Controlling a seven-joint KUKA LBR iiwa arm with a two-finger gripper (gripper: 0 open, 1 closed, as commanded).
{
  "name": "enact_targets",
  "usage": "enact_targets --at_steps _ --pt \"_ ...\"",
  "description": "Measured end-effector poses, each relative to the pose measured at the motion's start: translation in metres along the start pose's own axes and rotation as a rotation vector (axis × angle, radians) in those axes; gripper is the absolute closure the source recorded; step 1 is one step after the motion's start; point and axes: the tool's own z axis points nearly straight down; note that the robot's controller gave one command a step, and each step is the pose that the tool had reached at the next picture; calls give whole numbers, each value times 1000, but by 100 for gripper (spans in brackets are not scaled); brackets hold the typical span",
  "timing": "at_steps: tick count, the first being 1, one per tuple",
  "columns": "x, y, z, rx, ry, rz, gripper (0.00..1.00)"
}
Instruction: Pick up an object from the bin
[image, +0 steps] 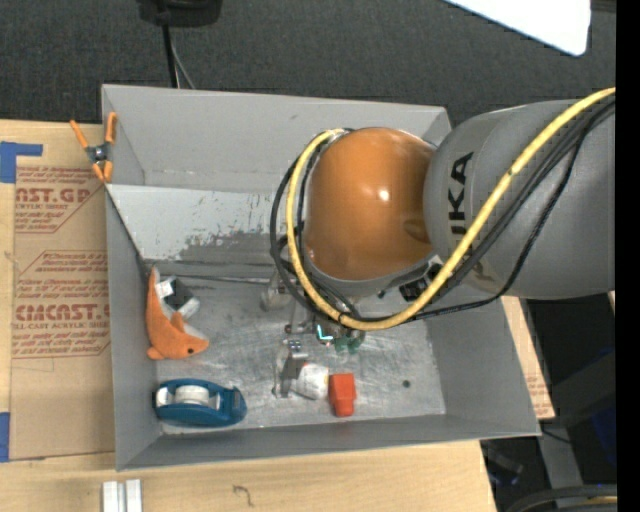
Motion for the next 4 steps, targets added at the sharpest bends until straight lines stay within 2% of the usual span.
enact_targets --at_steps 2,3,4 --pt "-2 -1 -3 -2 -9 -1 0" --pt "-51 0 -24 2 -1 -221 0" --pt "-48 -45 -1 -1 -17 -301 0"
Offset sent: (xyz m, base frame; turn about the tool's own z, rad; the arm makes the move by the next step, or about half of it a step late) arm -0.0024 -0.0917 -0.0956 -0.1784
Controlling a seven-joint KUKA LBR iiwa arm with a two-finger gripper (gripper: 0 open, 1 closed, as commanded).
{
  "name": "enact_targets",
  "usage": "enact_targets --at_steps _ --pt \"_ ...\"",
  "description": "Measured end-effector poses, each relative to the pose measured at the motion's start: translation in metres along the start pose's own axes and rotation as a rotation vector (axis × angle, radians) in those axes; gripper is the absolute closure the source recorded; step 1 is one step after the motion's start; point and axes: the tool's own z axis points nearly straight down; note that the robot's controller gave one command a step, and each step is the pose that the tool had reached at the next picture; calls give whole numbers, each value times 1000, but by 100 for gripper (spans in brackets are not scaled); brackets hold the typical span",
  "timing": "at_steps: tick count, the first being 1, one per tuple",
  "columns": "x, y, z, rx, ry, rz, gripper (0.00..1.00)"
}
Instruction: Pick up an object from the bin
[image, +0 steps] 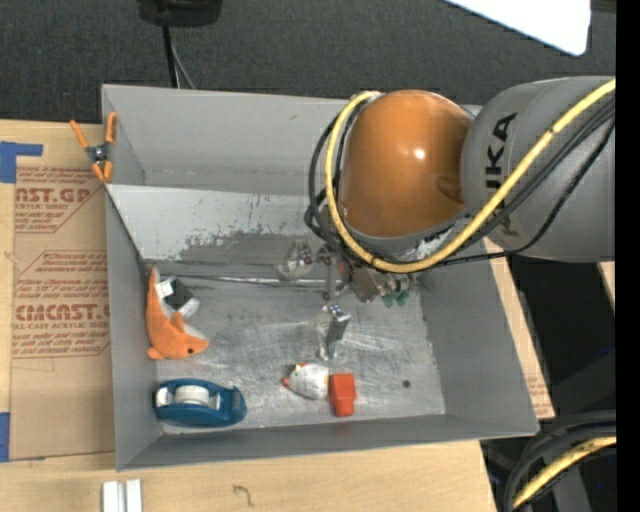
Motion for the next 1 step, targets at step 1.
enact_targets --at_steps 1 --pt "28 -23 32 0 8 -73 100"
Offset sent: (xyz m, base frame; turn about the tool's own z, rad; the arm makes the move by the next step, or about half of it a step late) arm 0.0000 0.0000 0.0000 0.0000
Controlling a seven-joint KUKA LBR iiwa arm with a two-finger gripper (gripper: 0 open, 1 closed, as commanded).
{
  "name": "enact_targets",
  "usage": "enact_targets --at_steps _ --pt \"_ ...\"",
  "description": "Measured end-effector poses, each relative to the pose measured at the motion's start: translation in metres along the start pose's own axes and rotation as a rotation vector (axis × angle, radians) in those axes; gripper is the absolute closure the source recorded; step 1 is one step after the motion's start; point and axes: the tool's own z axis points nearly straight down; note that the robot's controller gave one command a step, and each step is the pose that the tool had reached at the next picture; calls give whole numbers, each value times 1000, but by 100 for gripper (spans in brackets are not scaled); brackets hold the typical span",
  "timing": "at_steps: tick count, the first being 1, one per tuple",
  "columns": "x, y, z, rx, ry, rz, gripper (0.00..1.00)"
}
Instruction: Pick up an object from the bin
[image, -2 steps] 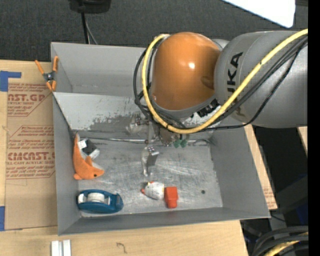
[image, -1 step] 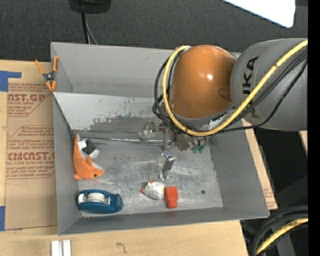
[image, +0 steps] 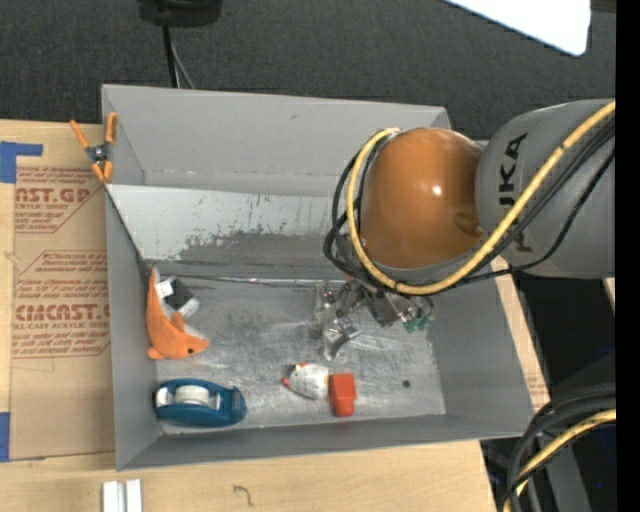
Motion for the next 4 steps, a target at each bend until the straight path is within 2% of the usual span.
enact_targets --at_steps 1,2,3,4 --pt "6 -3 5 -1 0 -90 0" --pt "6 -3 5 -1 0 -90 0" --pt "16 -10 53 1 -7 -92 0" --pt "11 -14 128 0 -12 -27 100"
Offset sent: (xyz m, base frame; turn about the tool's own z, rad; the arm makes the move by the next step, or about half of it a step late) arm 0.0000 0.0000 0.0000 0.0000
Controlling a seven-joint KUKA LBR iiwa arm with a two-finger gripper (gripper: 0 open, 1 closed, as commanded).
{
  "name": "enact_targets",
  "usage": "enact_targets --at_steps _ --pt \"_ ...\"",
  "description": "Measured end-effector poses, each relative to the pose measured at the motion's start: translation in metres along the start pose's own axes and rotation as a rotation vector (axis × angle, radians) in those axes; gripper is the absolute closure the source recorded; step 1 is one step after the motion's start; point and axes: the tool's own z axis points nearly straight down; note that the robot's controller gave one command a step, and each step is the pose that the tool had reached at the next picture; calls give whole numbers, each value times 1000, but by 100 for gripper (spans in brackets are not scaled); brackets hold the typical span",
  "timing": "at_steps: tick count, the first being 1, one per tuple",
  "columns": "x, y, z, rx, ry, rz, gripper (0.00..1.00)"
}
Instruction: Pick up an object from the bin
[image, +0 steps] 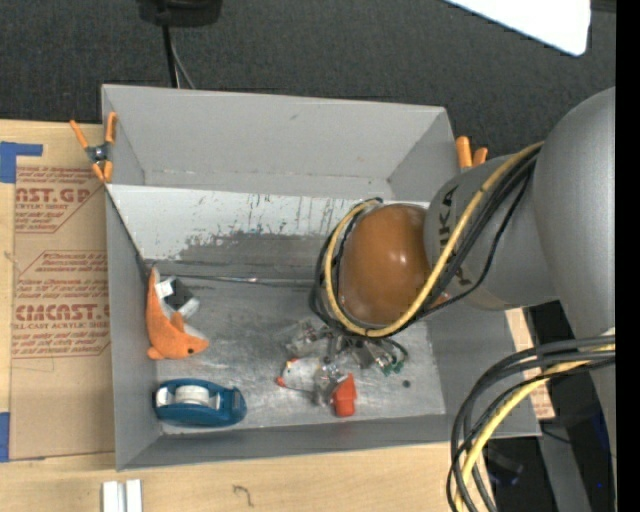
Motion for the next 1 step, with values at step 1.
enact_targets --at_steps 1 --pt "0 0 0 0 0 0 100"
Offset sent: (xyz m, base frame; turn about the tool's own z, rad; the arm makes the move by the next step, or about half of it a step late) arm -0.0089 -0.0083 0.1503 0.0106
